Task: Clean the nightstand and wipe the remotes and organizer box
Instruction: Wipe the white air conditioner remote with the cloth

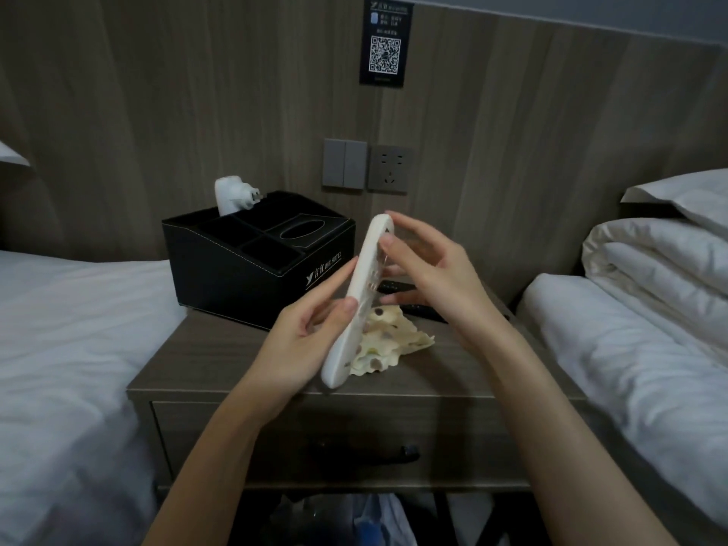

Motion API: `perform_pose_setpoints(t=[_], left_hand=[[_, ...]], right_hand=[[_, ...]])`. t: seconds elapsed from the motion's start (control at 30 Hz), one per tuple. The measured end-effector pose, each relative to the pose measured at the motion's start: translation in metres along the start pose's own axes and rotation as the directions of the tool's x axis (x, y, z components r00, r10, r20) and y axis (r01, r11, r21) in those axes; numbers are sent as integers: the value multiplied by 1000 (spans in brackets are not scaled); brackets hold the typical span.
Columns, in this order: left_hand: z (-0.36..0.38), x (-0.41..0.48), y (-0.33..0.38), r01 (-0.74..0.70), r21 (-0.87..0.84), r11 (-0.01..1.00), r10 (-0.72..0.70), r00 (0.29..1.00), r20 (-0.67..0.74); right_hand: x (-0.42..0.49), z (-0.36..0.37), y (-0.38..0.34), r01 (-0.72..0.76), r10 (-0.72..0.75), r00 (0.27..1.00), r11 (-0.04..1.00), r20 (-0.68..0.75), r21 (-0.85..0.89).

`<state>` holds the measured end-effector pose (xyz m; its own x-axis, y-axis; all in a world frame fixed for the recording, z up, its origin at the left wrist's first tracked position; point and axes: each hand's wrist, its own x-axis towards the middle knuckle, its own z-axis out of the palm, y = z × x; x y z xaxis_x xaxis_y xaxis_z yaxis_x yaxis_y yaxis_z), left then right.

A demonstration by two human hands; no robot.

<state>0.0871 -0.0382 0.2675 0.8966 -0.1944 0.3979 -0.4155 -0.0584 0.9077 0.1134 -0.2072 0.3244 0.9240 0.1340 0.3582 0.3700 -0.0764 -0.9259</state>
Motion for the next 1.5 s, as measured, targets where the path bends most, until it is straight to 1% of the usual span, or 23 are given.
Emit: perform_pose_setpoints(t=[0.03,0.1,0.2,0.3,0.33,0.37,0.43,0.47,0.5,0.53,0.63,0.73,0.8,0.87,0.9,1.0,1.07,1.13,1.23,1.3,1.4,1.47,1.5], left_hand=[[-1,-1,-2,17,-17,1000,-18,1000,-22],[-4,-2,-6,38,-29,999,-40,997,-71],[-16,-4,-8,52,-33,998,-56,990,-126],[-28,-7,-10,49,-9,999,-50,989,-142],[-30,-7,-11,52,-10,999,-53,988,-146],[-32,-8,-11,59,-14,998,-60,987,-152],[-33,-8,-12,67,-14,998,-69,985,-161],[-33,-9,-12,67,-10,998,-67,984,-164],[-34,-9,-12,64,-8,998,-65,984,-166],[-34,-9,-12,63,-11,998,-64,984,-168],[-36,-8,-13,69,-28,997,-73,983,-171],[-35,-8,-15,81,-48,996,-88,982,-166],[-33,-7,-14,86,-66,994,-95,983,-157],[-30,-7,-14,93,-89,992,-105,984,-147],[-28,-6,-14,98,-108,989,-113,983,-142],[-20,-4,-13,127,-176,976,-148,983,-111],[-12,-2,-11,160,-229,960,-183,979,-84],[-3,-1,-11,185,-269,945,-207,977,-55],[11,3,-13,211,-309,927,-224,975,-8],[22,5,-15,228,-326,918,-225,973,47],[42,8,-16,235,-350,907,-198,970,138],[53,10,-16,239,-392,888,-192,969,155],[56,12,-16,239,-410,880,-192,969,154]], right_hand=[[2,-1,4,0,0,1000,999,4,-52],[7,-3,14,22,-24,1000,977,-8,-210],[15,1,31,60,-53,998,889,27,-455],[20,14,52,69,4,993,793,119,-605],[22,20,59,77,33,988,752,153,-655],[23,26,67,96,56,981,688,185,-719],[25,37,82,135,104,971,511,216,-849],[25,42,86,135,125,970,440,209,-888],[25,45,89,121,142,971,405,193,-906],[26,46,91,108,145,973,397,179,-912],[27,45,94,139,108,974,400,197,-906],[26,37,95,182,57,971,458,233,-870],[23,30,96,215,14,969,448,247,-868],[21,22,94,219,10,968,445,249,-868],[20,18,92,209,26,968,473,250,-856],[16,1,85,143,68,970,623,235,-769],[13,-12,75,110,1,988,701,155,-705],[9,-24,59,104,-133,991,776,1,-622],[3,-34,32,165,-294,926,880,-238,-445],[-1,-37,22,229,-366,878,886,-307,-403],[-2,-38,24,268,-465,832,814,-302,-515],[0,-40,30,285,-525,808,747,-269,-601],[2,-40,33,293,-540,801,730,-259,-617]])
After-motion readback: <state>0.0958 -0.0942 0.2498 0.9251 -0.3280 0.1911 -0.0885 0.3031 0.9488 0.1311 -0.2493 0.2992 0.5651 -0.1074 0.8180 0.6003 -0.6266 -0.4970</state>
